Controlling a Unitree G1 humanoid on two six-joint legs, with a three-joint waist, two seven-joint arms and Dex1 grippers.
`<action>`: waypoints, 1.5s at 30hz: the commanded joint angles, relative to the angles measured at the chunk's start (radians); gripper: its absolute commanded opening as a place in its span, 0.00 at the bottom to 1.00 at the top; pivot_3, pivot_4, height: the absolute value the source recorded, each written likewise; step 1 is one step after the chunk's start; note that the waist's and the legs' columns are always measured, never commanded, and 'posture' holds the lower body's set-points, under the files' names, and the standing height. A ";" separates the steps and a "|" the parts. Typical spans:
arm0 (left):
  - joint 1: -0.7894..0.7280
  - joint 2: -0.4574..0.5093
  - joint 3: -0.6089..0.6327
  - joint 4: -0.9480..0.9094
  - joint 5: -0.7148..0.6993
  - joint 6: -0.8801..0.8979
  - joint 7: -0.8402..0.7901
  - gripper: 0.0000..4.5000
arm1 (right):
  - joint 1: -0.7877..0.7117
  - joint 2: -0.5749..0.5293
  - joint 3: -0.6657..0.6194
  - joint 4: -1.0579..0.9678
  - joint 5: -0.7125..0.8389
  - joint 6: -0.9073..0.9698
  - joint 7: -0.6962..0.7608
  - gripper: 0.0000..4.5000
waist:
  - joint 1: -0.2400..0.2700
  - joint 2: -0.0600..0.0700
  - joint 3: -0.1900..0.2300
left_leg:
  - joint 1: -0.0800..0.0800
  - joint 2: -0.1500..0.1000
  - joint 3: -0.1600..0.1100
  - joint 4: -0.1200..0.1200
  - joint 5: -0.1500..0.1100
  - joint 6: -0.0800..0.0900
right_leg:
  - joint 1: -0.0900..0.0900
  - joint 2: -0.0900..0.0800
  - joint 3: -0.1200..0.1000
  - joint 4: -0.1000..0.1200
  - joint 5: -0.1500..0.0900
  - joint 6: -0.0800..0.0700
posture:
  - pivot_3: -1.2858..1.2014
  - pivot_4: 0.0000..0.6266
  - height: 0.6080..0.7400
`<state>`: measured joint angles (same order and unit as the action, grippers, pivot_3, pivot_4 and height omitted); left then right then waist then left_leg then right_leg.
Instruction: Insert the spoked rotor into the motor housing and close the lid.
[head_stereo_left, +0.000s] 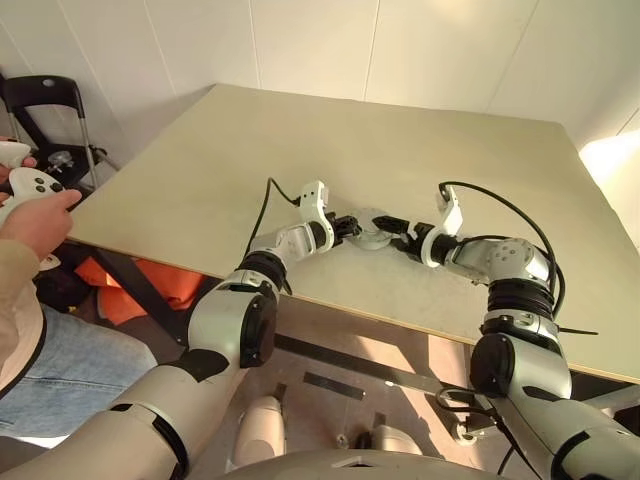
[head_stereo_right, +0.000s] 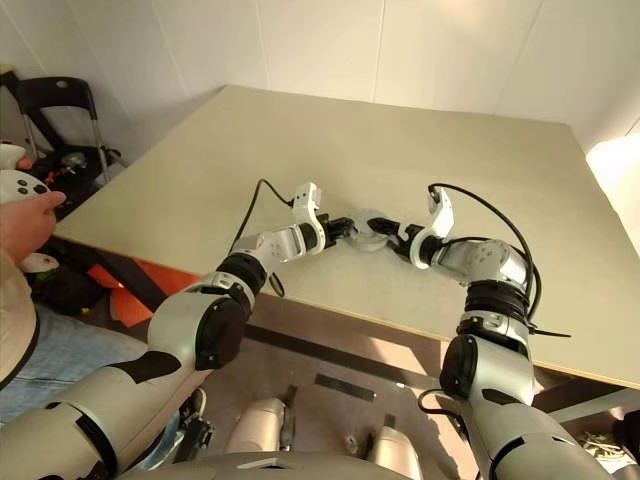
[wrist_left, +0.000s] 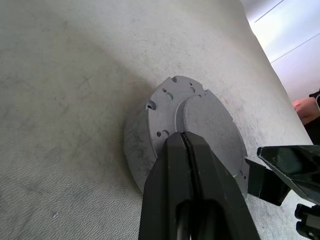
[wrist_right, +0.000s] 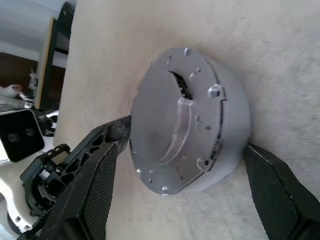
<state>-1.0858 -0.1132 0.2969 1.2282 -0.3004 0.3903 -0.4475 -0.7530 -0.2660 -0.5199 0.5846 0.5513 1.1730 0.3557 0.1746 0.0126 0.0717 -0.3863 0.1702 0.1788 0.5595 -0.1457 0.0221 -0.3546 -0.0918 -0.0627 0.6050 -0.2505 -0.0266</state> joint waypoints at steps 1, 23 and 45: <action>0.004 -0.014 -0.019 -0.011 0.012 0.007 -0.002 0.00 | -0.039 0.052 -0.007 0.043 0.045 0.017 -0.008 0.99 | -0.003 0.000 0.000 | 0.000 0.000 0.000 0.000 0.000 0.000 | 0.000 0.000 0.000 0.000 0.000 0.000 | 0.52 0.00 1.00; 0.015 -0.004 -0.018 -0.022 0.023 0.008 0.006 0.00 | -0.177 0.207 -0.118 0.148 0.075 -0.130 -0.072 0.99 | -0.028 -0.001 0.001 | -0.001 0.001 0.001 -0.016 0.007 -0.010 | -0.015 0.001 0.000 -0.001 0.003 -0.006 | 0.52 0.00 1.00; 0.030 0.018 0.004 -0.053 0.004 -0.027 -0.015 0.00 | -0.218 0.178 -0.167 0.248 0.108 -0.321 -0.182 0.46 | -0.022 0.001 0.002 | -0.003 0.000 0.002 -0.016 0.007 -0.010 | -0.016 0.001 -0.001 -0.001 0.003 -0.006 | 0.52 0.00 1.00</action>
<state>-1.0598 -0.0736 0.3062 1.1852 -0.2852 0.3599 -0.4329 -0.9045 -0.0994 -0.6721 0.8284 0.6019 0.8737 0.1741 0.1525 0.0134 0.0736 -0.3893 0.1706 0.1805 0.5431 -0.1392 0.0120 -0.3706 -0.0909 -0.0633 0.6041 -0.2479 -0.0326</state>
